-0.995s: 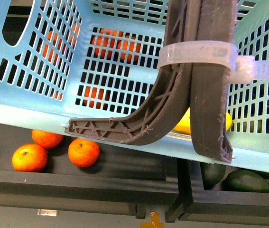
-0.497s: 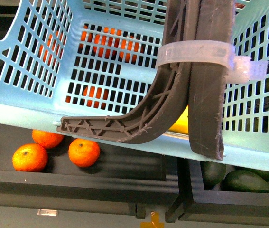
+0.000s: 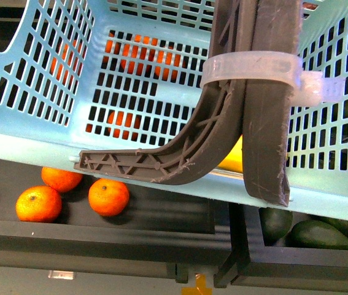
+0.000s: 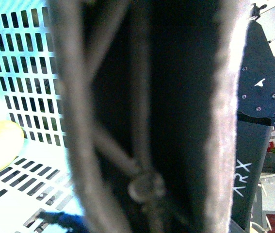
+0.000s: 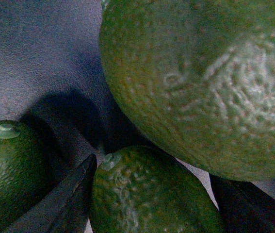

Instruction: Pick mango and avocado into basket

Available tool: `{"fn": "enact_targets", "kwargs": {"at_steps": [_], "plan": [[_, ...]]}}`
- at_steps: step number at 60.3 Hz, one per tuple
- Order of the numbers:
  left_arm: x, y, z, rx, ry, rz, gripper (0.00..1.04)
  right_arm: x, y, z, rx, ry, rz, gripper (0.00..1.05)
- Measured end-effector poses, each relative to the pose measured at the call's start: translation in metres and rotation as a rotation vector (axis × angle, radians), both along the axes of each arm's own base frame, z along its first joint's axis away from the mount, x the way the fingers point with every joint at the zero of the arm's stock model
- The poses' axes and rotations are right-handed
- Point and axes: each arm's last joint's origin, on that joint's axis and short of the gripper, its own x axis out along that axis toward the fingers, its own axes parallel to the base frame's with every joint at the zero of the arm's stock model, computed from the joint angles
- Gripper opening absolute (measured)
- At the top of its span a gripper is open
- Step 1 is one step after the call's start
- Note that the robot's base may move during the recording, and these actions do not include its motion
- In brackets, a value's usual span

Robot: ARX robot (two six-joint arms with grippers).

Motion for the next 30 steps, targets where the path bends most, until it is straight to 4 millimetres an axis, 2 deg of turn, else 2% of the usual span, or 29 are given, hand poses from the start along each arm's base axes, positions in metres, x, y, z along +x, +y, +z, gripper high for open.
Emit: {"fn": "enact_targets", "kwargs": {"at_steps": [10,20,28,30], "plan": [[0.0,0.0,0.0,0.0,0.0,-0.001,0.11,-0.004,-0.003,0.001,-0.021,0.0,-0.034,0.53],[0.0,0.0,0.0,0.0,0.001,-0.001,0.11,-0.006,-0.01,0.011,-0.013,-0.016,-0.089,0.51],[0.0,0.0,0.0,-0.001,0.0,-0.001,0.11,-0.004,-0.019,0.038,0.031,-0.082,-0.163,0.5],[0.0,0.0,0.0,-0.001,0.001,-0.001,0.11,-0.001,-0.023,0.051,0.045,-0.122,-0.191,0.5]]}}
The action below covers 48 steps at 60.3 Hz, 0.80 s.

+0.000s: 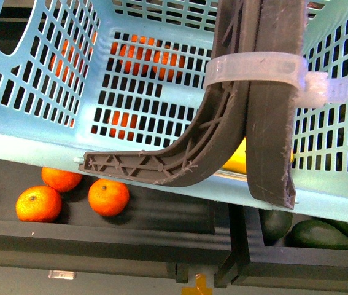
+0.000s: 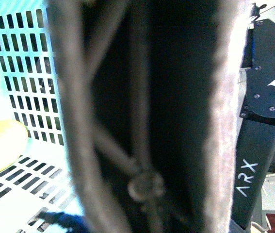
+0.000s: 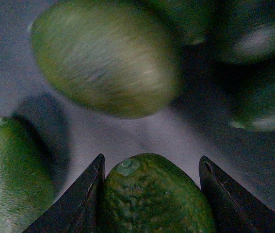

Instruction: Pick mango and avocado into basket

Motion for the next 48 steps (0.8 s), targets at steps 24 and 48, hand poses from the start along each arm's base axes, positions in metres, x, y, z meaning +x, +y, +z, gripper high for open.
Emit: {"fn": "enact_targets", "kwargs": {"at_steps": [24,48], "plan": [[0.0,0.0,0.0,0.001,-0.001,0.001,0.11,-0.019,-0.009,0.202,0.413,-0.613,-0.329,0.5],[0.0,0.0,0.0,0.0,0.0,0.001,0.11,-0.117,0.109,0.281,1.061,-0.505,-0.447,0.5]]}}
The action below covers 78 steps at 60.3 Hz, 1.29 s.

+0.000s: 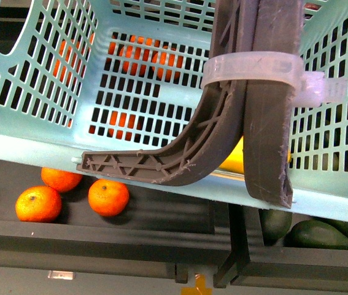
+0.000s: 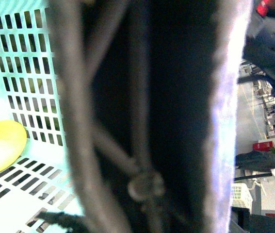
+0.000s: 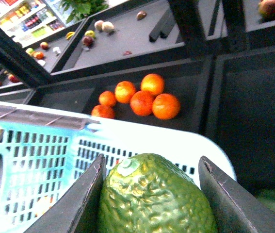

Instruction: Pick mango and avocado into basket

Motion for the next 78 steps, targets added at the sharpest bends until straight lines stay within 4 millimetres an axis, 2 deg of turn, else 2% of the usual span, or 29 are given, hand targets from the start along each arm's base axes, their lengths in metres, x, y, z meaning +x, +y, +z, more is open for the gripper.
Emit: {"fn": "enact_targets", "kwargs": {"at_steps": [6,15,18,29,34,38,47,54,66,78], "plan": [[0.0,0.0,0.0,0.0,-0.001,0.0,0.11,-0.008,0.027,-0.01,0.02,0.036,0.026,0.5],[0.0,0.0,0.0,0.0,0.0,0.0,0.11,-0.011,0.047,-0.025,0.007,0.08,0.04,0.49],[0.0,0.0,0.0,0.0,0.0,0.0,0.11,-0.01,0.049,-0.028,-0.008,0.08,0.019,0.58],[0.0,0.0,0.0,-0.001,0.003,-0.002,0.11,-0.014,0.037,-0.017,-0.034,-0.023,-0.05,0.97],[0.0,0.0,0.0,0.0,0.004,0.001,0.11,-0.029,0.019,-0.006,-0.124,-0.151,-0.16,0.96],[0.0,0.0,0.0,0.002,0.003,0.006,0.11,-0.05,0.005,-0.001,-0.182,-0.198,-0.22,0.96],[0.0,0.0,0.0,0.001,0.004,0.005,0.11,-0.088,-0.002,-0.015,-0.236,-0.177,-0.245,0.96],[0.0,0.0,0.0,-0.001,0.004,0.001,0.11,-0.104,0.0,-0.029,-0.327,-0.31,-0.385,0.77],[0.0,0.0,0.0,0.0,0.003,0.001,0.11,-0.129,0.001,-0.067,-0.372,-0.314,-0.39,0.32],[0.0,0.0,0.0,0.001,0.004,0.004,0.11,-0.142,0.001,-0.082,-0.376,-0.317,-0.389,0.02]]}}
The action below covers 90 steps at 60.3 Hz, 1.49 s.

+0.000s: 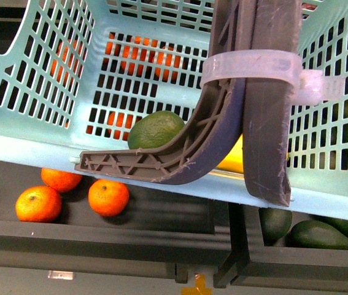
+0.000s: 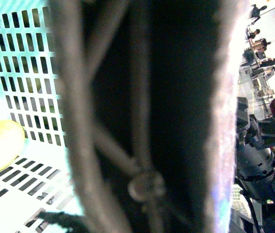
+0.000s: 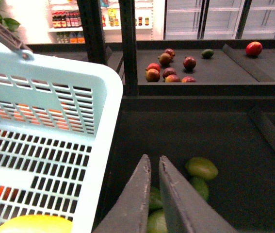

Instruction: Pick mango and avocado into basket

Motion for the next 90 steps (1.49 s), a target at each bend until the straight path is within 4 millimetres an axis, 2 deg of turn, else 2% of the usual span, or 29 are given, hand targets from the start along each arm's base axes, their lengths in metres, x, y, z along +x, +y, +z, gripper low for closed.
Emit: {"fn": "enact_targets", "kwargs": {"at_steps": [49,84,90], "plan": [[0.0,0.0,0.0,-0.001,-0.001,-0.002,0.11,-0.034,0.0,-0.032,-0.002,-0.018,-0.002,0.02],[0.0,0.0,0.0,-0.001,-0.001,-0.002,0.11,-0.045,0.0,-0.032,-0.002,-0.029,-0.002,0.02],[0.0,0.0,0.0,-0.001,0.0,-0.003,0.11,-0.055,0.0,-0.035,-0.002,-0.014,-0.002,0.02]]}}
